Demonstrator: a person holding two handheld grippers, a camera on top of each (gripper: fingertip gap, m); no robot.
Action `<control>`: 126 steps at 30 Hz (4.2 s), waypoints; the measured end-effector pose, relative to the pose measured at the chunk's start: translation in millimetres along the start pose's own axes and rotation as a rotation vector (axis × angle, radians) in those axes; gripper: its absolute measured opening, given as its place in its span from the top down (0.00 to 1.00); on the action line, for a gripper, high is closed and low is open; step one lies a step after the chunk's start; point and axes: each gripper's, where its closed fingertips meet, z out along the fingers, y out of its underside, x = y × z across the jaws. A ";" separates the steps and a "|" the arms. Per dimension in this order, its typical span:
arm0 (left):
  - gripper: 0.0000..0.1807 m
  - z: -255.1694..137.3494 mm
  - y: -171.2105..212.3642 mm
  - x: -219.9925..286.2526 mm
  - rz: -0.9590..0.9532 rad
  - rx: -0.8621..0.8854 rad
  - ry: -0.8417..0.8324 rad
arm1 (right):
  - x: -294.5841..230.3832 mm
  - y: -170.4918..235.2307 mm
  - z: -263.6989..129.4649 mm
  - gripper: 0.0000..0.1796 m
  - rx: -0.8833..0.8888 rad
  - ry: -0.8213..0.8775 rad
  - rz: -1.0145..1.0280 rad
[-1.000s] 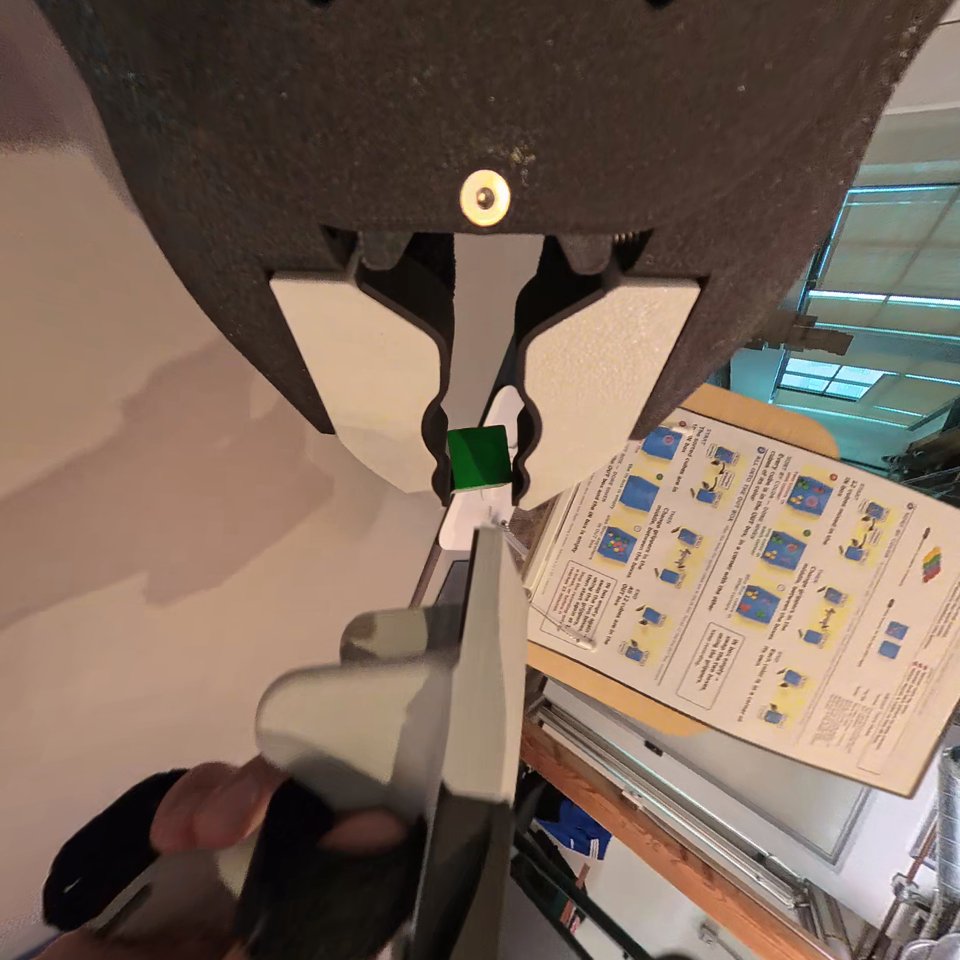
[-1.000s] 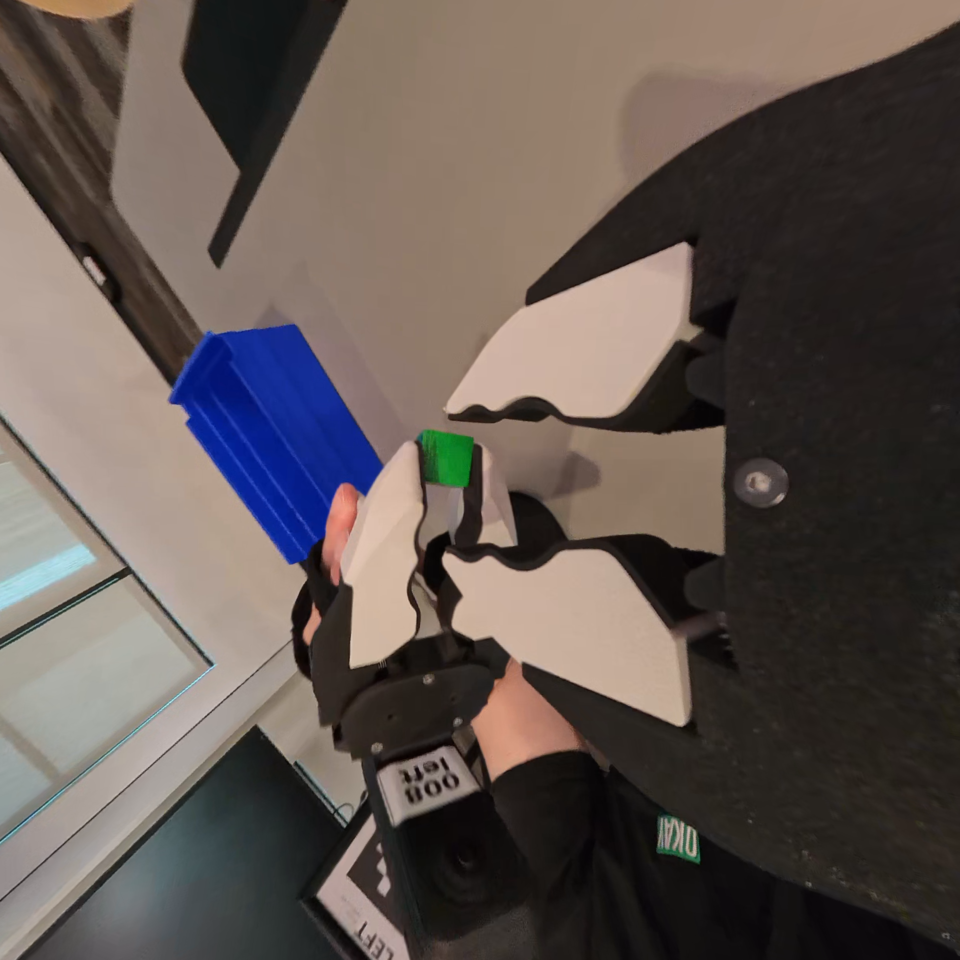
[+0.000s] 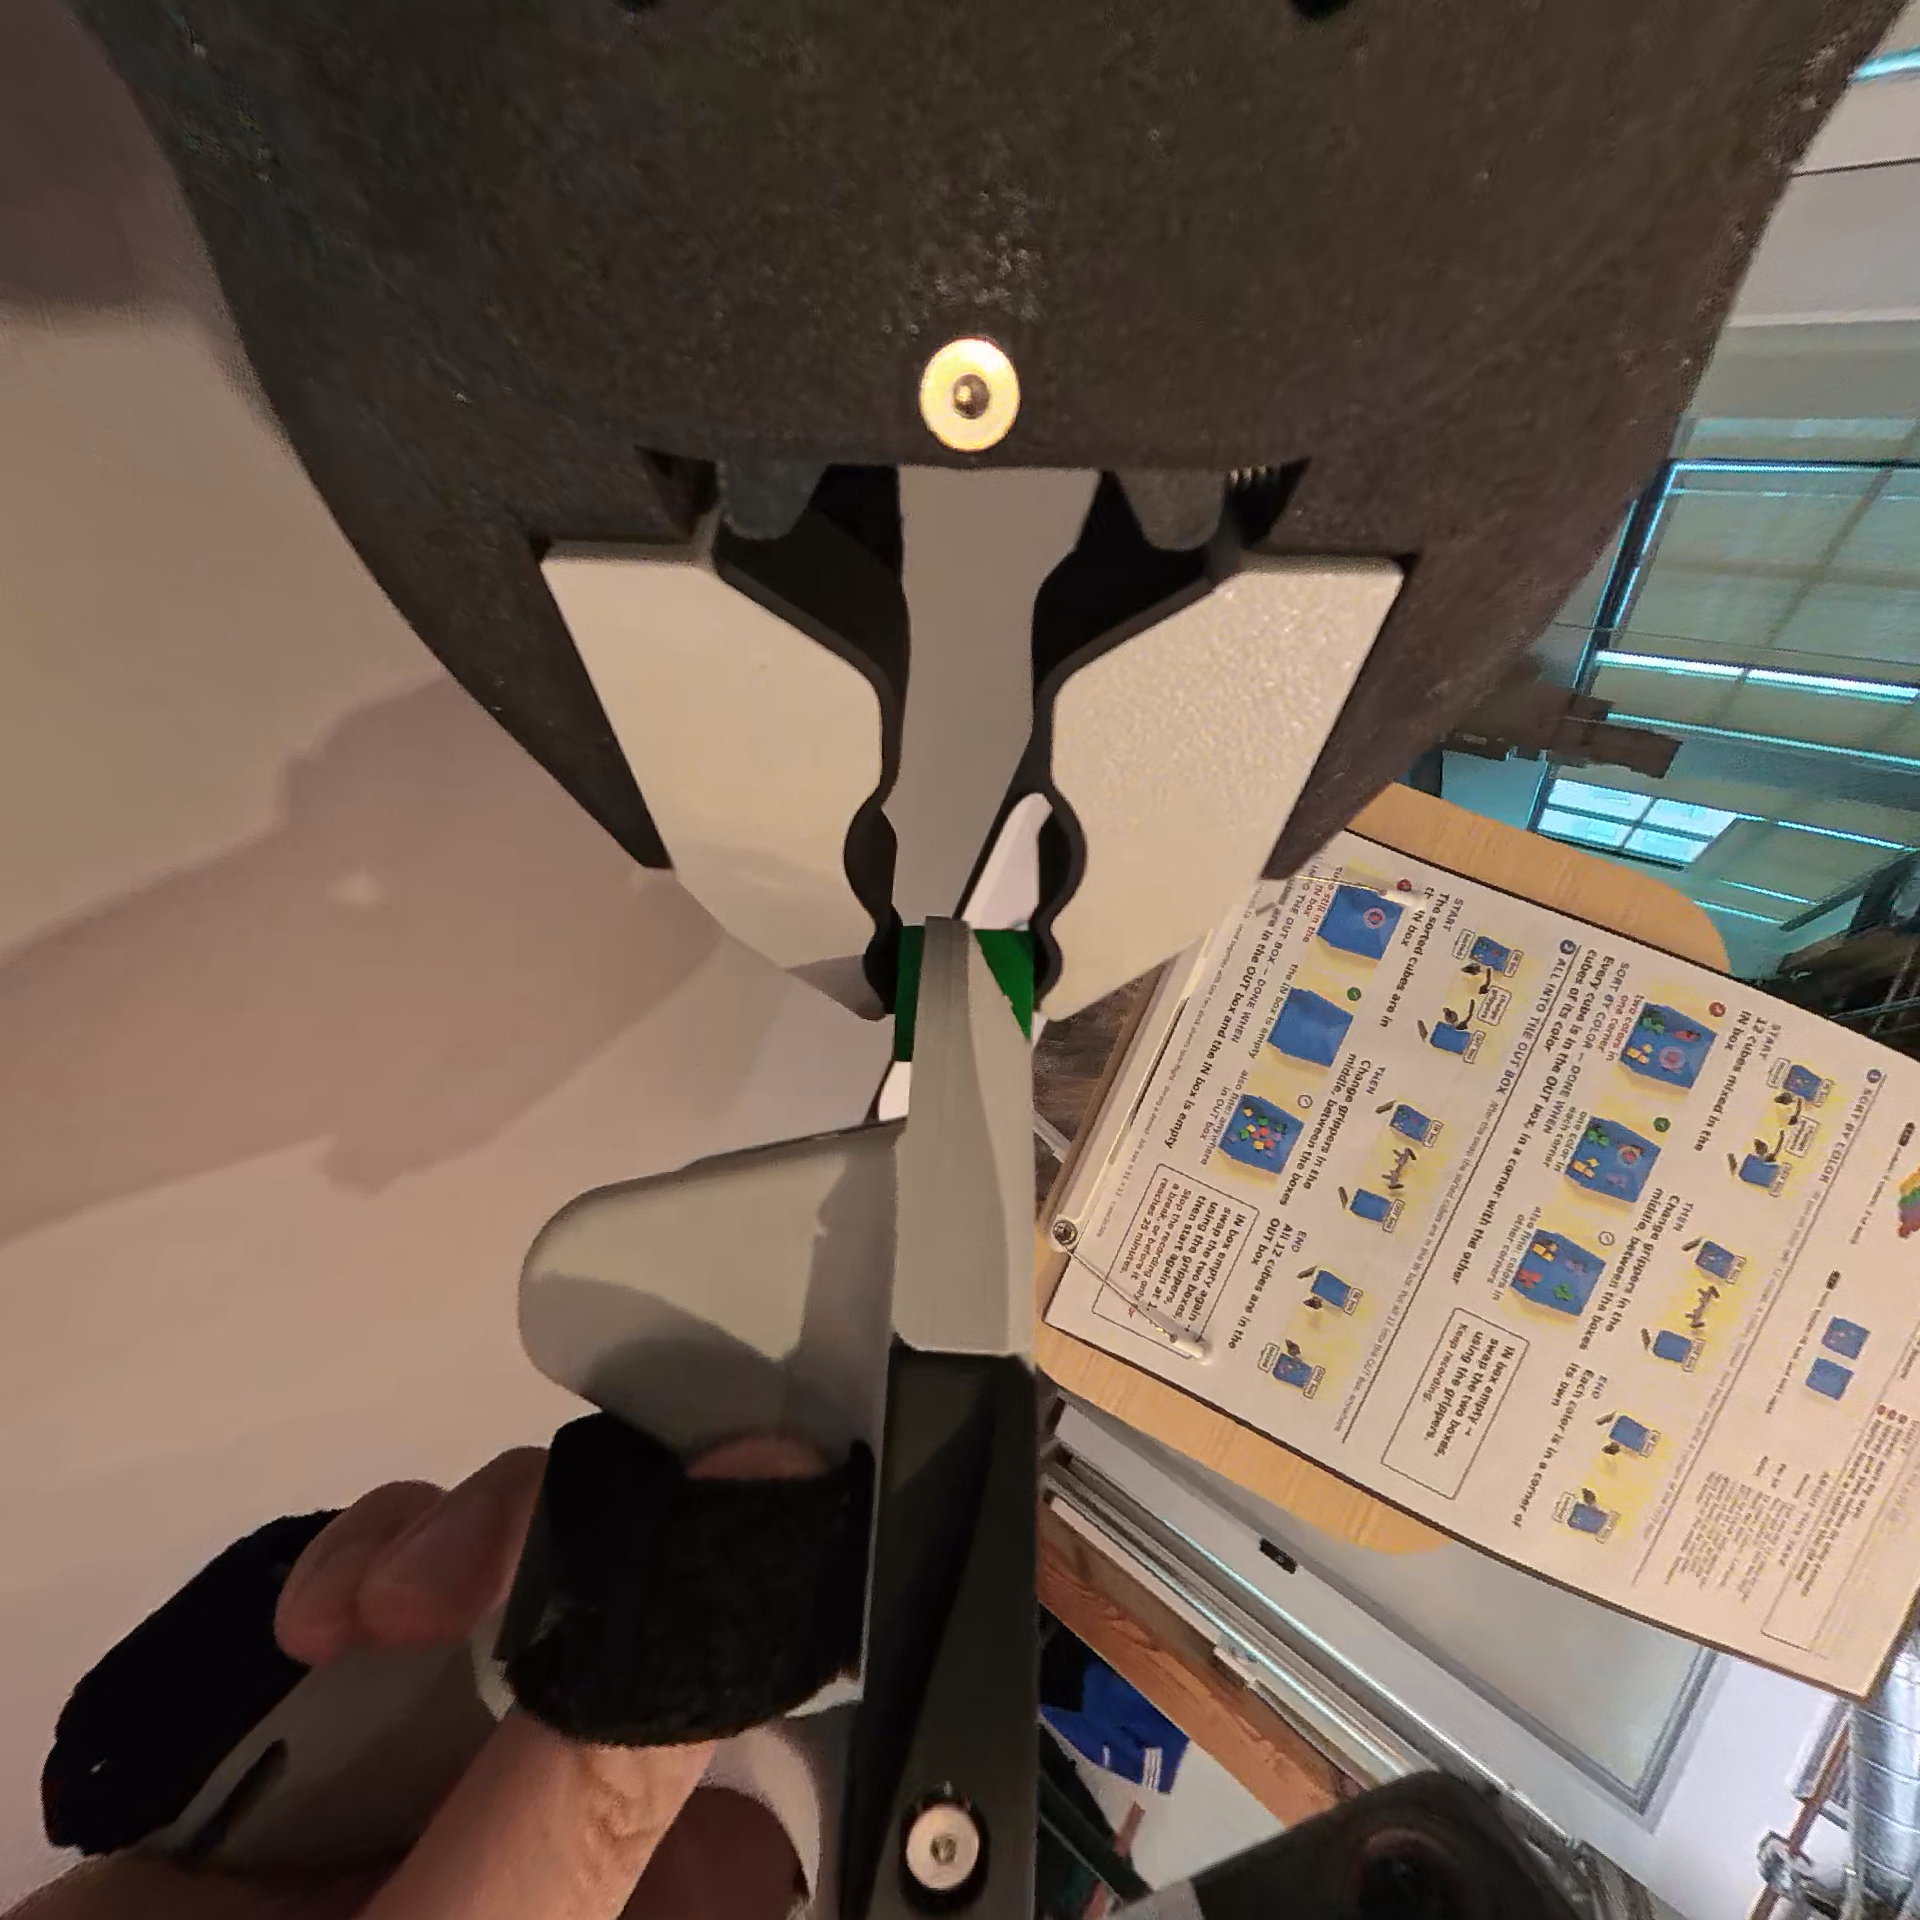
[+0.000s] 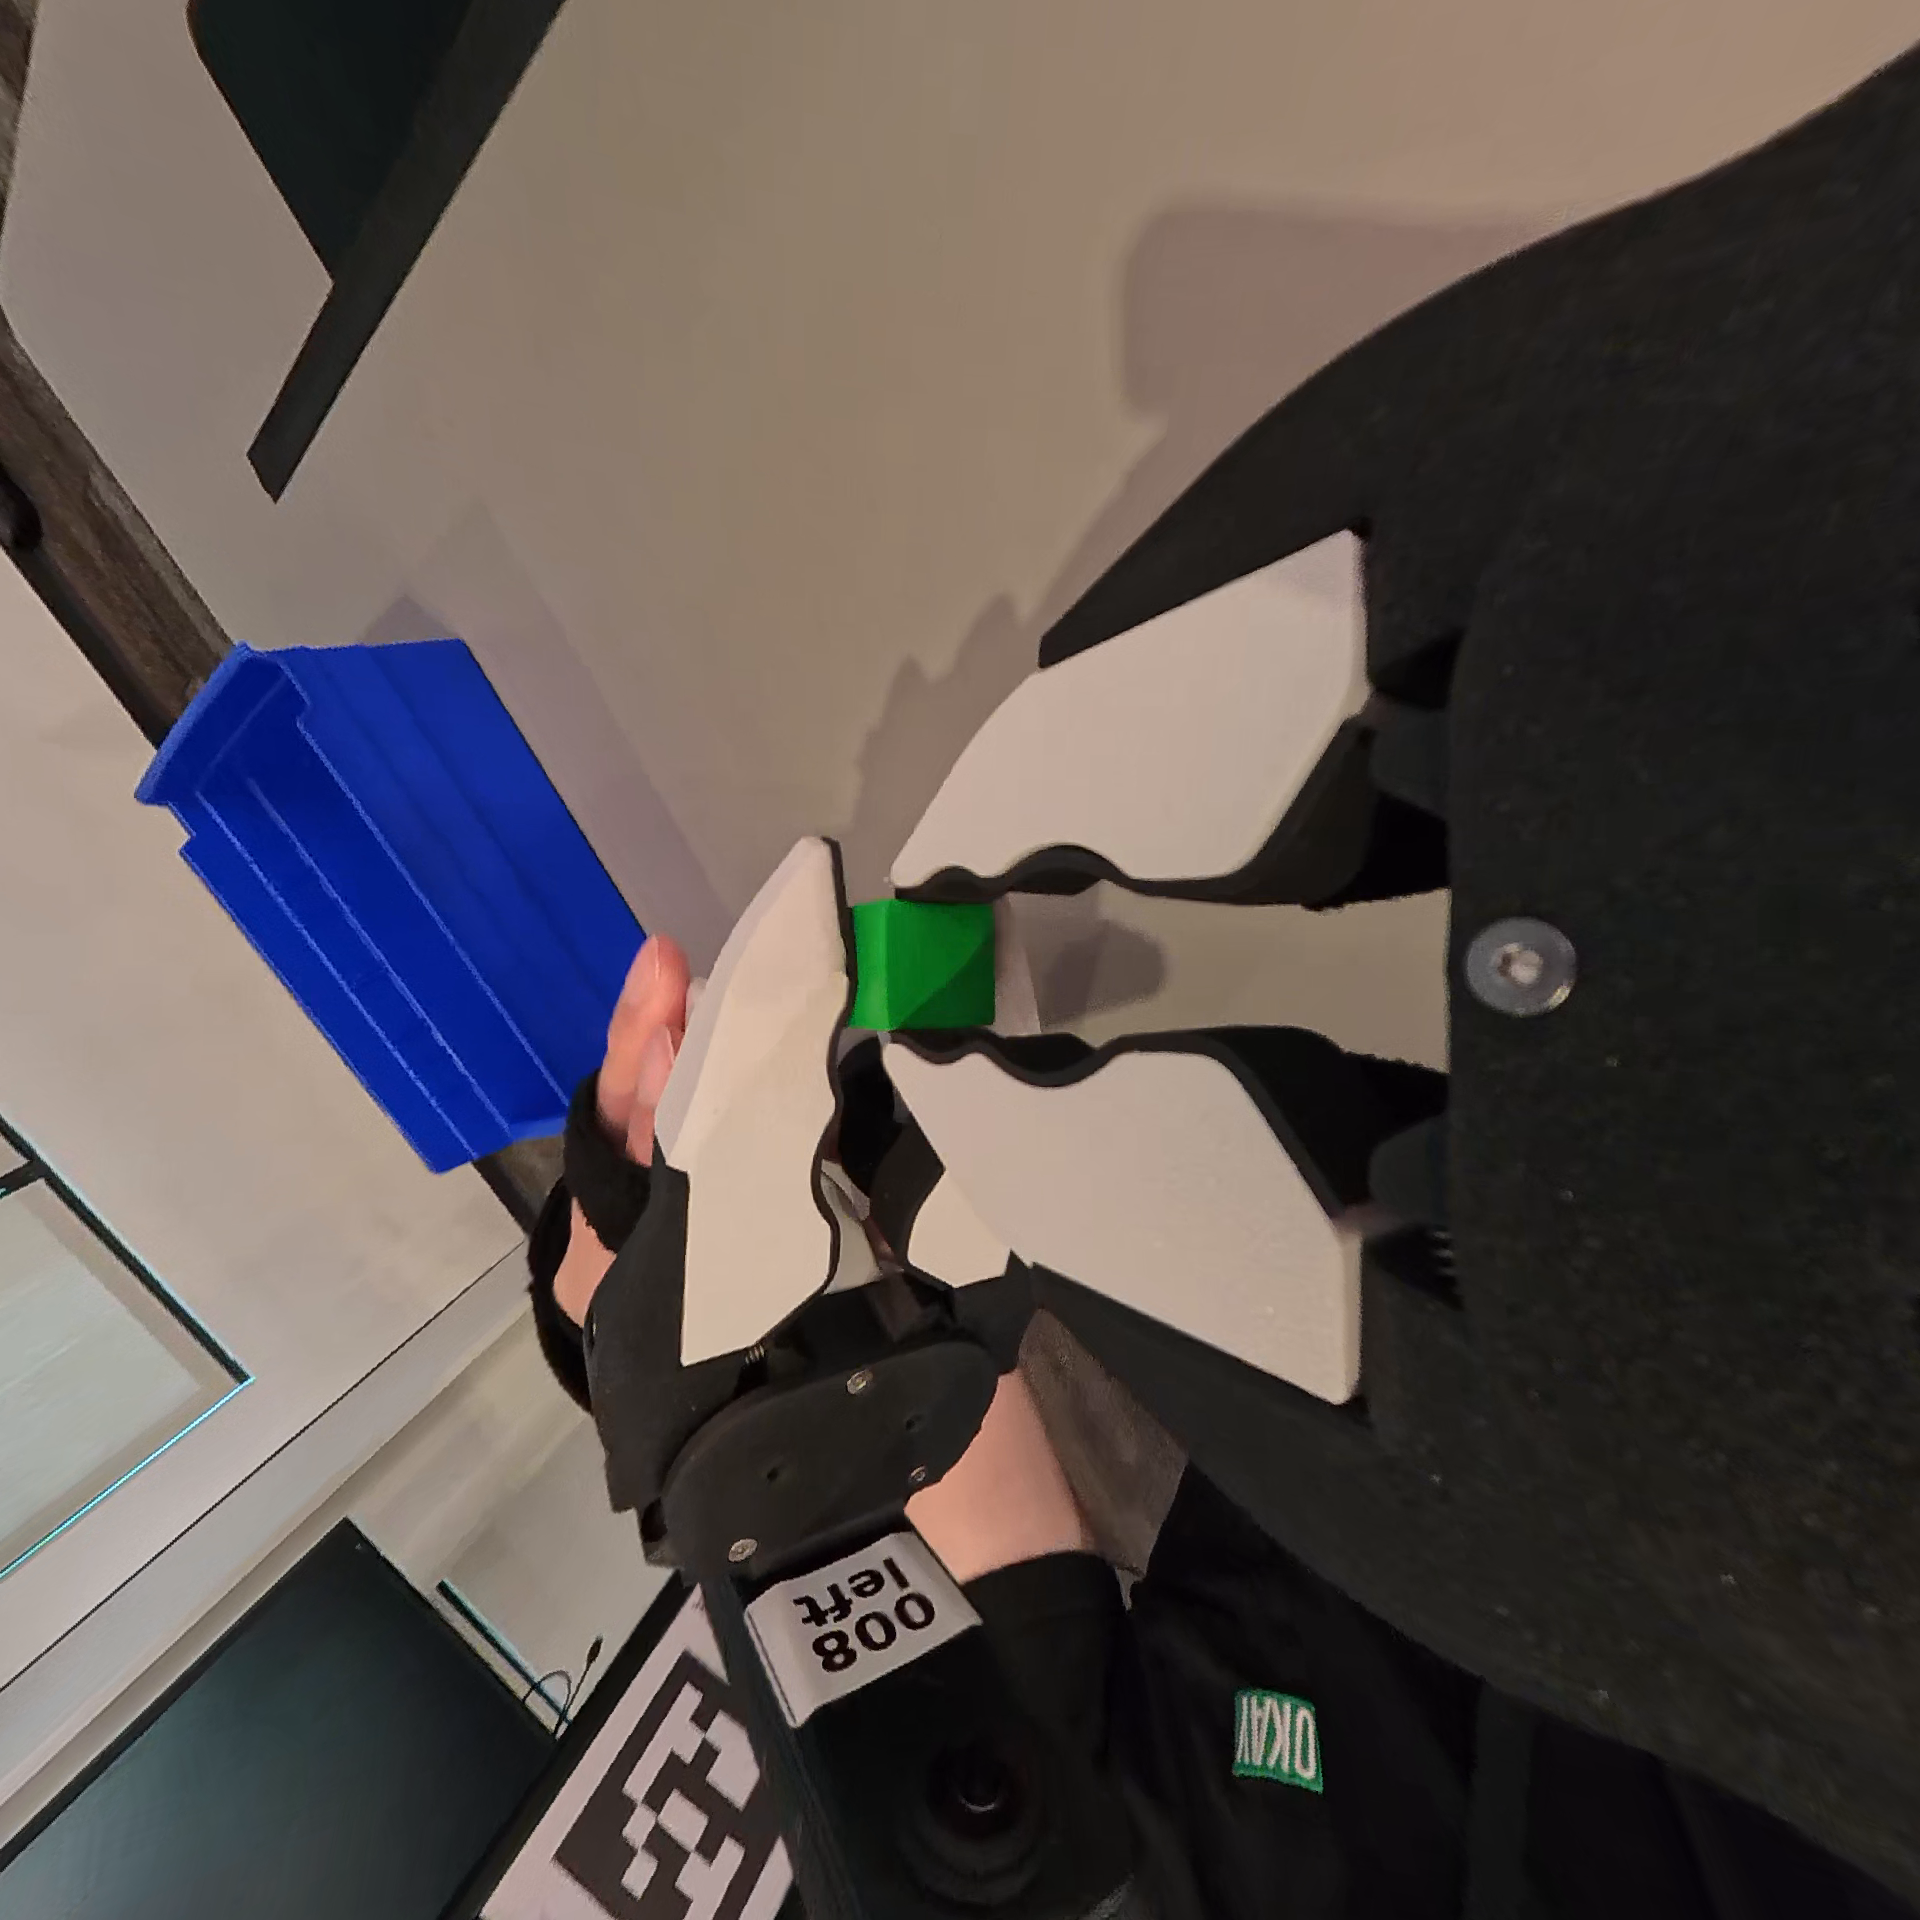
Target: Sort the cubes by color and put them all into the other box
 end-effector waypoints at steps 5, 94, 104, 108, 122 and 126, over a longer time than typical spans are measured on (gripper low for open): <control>0.74 -1.6 3.7 8.9 -0.085 -0.011 0.035 | 0.3 -8.5 -39.5 0.88 0.008 0.083 -0.068; 0.83 -42.3 433.7 -91.0 -0.738 -0.717 -0.005 | 99.2 26.9 -328.0 0.84 0.533 0.781 0.132; 0.83 -102.9 392.5 -120.5 -0.534 -0.549 -0.161 | 102.8 28.2 -325.3 0.84 0.525 0.753 0.140; 0.83 -125.9 344.4 -137.5 -0.434 -0.424 -0.206 | 103.3 22.2 -304.8 0.84 0.457 0.739 0.122; 0.84 -121.4 34.2 -111.3 -0.262 0.278 -0.073 | 3.7 -26.0 -128.4 0.82 0.153 0.318 -0.243; 0.84 -104.3 -25.7 -80.2 -0.155 0.390 -0.032 | -22.2 -12.7 -104.3 0.81 0.036 0.241 -0.322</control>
